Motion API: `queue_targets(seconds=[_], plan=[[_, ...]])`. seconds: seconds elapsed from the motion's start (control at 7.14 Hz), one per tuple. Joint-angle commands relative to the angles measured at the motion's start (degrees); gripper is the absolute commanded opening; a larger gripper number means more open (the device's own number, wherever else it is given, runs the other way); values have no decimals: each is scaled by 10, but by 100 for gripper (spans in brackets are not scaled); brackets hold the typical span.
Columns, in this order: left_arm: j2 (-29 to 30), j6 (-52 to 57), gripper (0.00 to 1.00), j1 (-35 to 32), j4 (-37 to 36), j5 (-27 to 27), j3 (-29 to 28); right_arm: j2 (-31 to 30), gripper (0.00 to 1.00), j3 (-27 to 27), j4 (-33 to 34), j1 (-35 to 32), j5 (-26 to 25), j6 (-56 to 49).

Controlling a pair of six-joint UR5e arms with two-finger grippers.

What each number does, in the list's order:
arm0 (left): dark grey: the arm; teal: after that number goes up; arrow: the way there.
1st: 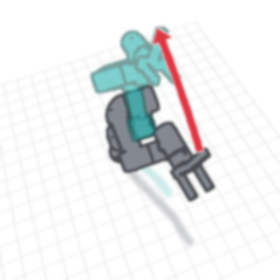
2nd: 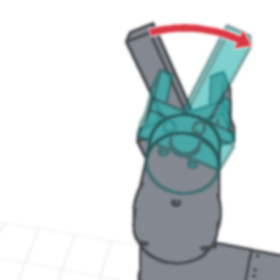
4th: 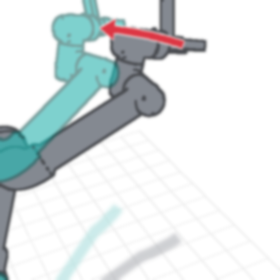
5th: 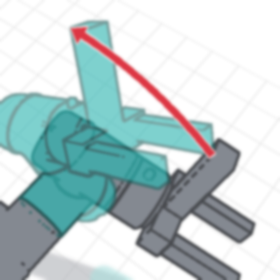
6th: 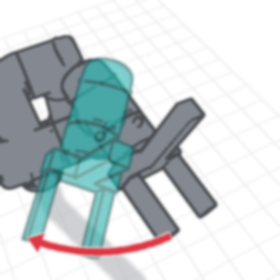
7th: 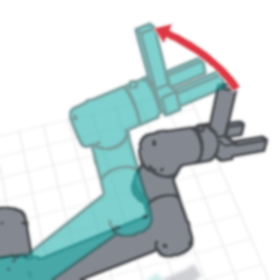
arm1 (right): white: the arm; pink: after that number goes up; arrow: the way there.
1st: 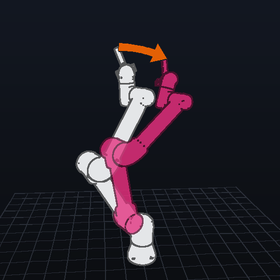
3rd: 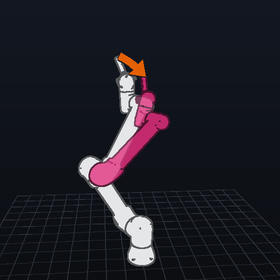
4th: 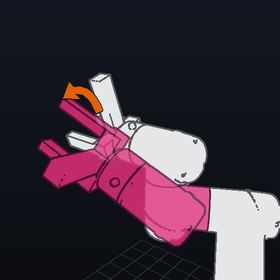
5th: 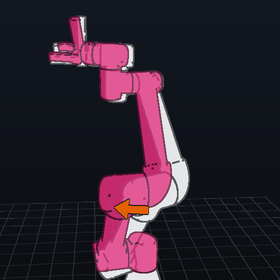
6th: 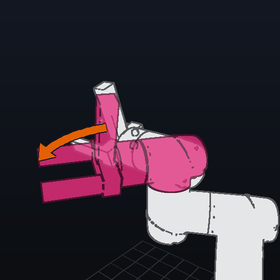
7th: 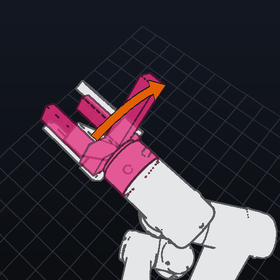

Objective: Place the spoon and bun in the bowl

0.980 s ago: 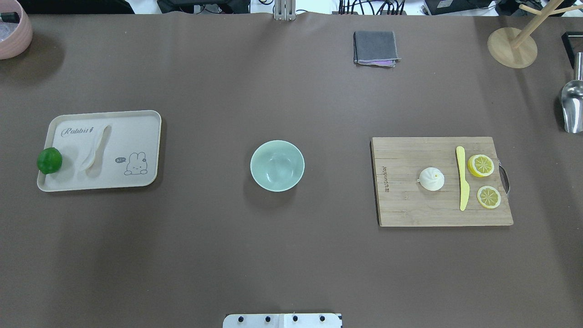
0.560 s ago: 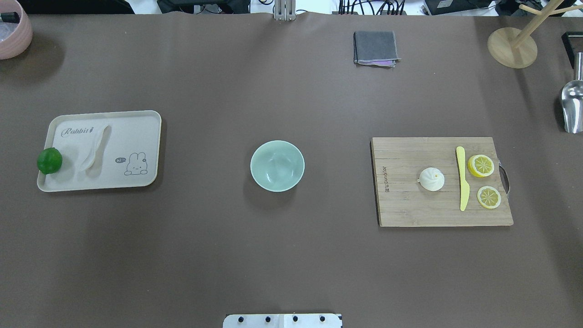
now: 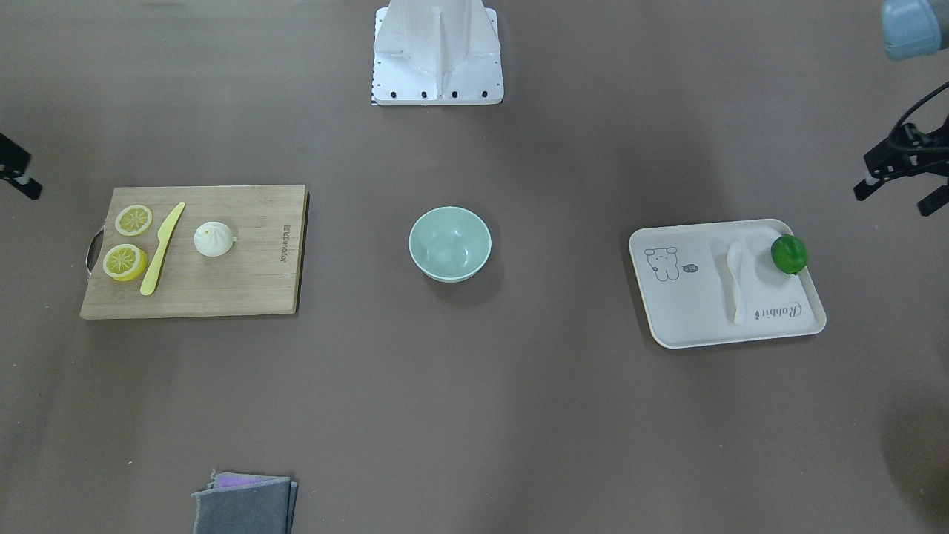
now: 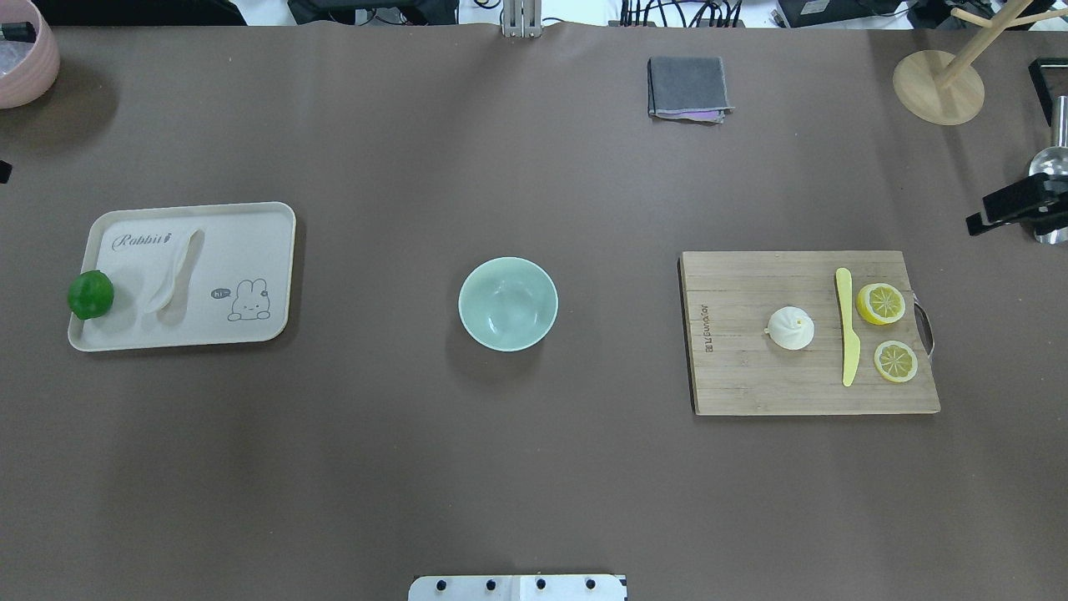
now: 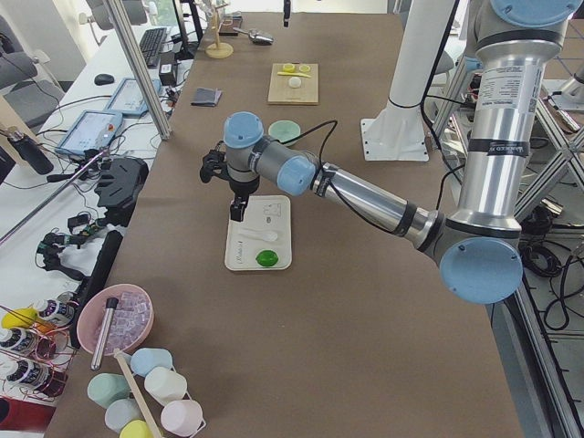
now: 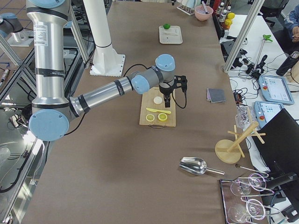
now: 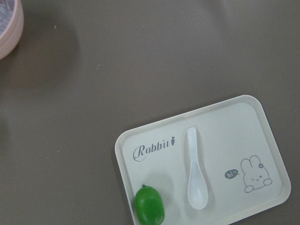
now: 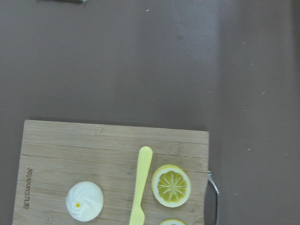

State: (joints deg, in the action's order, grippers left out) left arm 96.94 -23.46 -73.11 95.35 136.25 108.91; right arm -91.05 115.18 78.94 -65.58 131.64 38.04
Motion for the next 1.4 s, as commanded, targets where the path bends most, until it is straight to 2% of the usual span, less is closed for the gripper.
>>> queue_targets(seconds=[0.0, 0.14, 0.28, 0.42, 0.7, 1.12, 1.26], plan=[[54, -91, 97, 76, 0, -57, -24, 20, 93, -20, -43, 118, -81, 95], [58, -92, 97, 77, 0, -56, -27, 38, 93, -36, -43, 154, -93, 113], [68, -93, 97, 78, 1, -56, -40, 60, 92, -56, -42, 198, -139, 117], [78, -104, 97, 91, 1, -57, -47, 74, 89, -70, -42, 208, -138, 121], [86, -128, 97, 104, 1, -60, -47, 74, 74, -76, -42, 227, -140, 122], [85, -128, 97, 105, 1, -59, -46, 87, 65, -103, -42, 239, -140, 122], [85, -128, 97, 105, 1, -59, -47, 88, 45, -103, -42, 239, -137, 121]])
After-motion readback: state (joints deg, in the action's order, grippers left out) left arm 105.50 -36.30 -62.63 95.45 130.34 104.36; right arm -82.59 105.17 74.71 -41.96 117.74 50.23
